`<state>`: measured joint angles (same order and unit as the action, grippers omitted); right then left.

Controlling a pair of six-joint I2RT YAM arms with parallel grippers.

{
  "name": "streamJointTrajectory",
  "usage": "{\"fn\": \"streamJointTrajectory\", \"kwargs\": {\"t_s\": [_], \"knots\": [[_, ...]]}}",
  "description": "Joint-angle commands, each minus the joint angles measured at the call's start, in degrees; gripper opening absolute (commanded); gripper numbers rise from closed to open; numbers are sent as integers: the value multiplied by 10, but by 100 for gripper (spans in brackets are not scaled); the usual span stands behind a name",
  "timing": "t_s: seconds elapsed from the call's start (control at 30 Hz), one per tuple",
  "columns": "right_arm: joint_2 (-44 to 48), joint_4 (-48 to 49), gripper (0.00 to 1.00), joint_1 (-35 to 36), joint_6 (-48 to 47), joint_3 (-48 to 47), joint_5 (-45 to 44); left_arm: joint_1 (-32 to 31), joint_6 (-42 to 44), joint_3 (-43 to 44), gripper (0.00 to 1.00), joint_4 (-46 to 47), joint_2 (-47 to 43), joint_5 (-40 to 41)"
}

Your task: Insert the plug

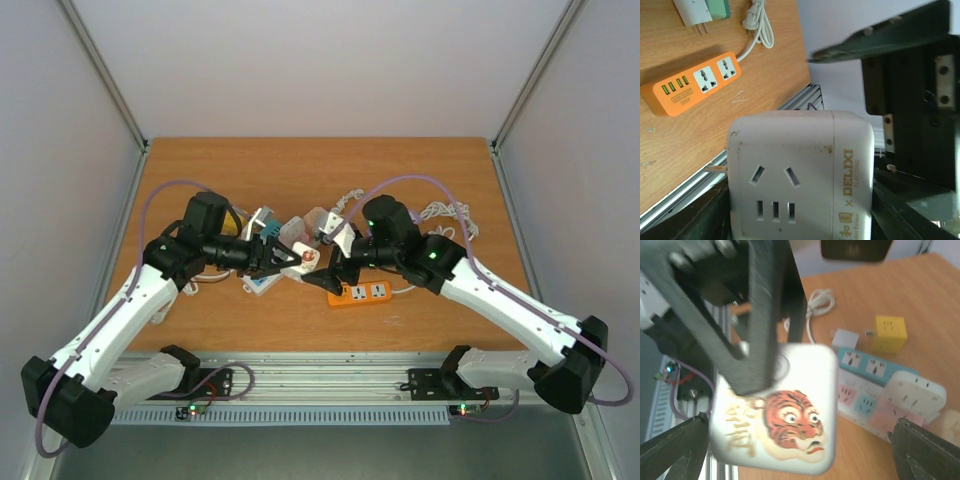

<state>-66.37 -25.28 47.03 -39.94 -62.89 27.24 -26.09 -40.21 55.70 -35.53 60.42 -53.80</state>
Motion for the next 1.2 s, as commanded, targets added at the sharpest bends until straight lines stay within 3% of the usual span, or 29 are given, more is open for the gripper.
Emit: {"fn": "streamJointTrajectory", "kwargs": {"t_s": [0.0,0.2,0.43,0.63,0.7,0.83,0.93,1.0,1.1,1.17], "knots": [[-44,-64,99,11,-54,-39,-31,1,35,18,37,-13,-3,-25],[-81,-49,98,38,-63,-47,-48,2,40,-1,36,-7,-1,-18],[-108,-42,88,47,-68,-63,-46,2,36,-7,31,-31,7,26],[-115,-21,88,51,-68,-66,-43,2,37,-5,31,-40,15,33],[-121,-21,80,51,-71,-67,-46,2,42,4,31,-45,22,32],[-129,-17,54,51,-76,-67,-46,4,44,8,33,-43,29,30],[-133,-6,43,51,-69,-60,-46,5,31,5,41,-38,23,35],[-133,12,39,51,-52,-51,-56,9,25,3,52,-38,8,59],[-132,49,35,51,1,-35,-76,21,27,-4,74,-62,-30,151],[-137,76,35,51,41,-26,-88,31,47,-17,83,-84,-62,226]]}}
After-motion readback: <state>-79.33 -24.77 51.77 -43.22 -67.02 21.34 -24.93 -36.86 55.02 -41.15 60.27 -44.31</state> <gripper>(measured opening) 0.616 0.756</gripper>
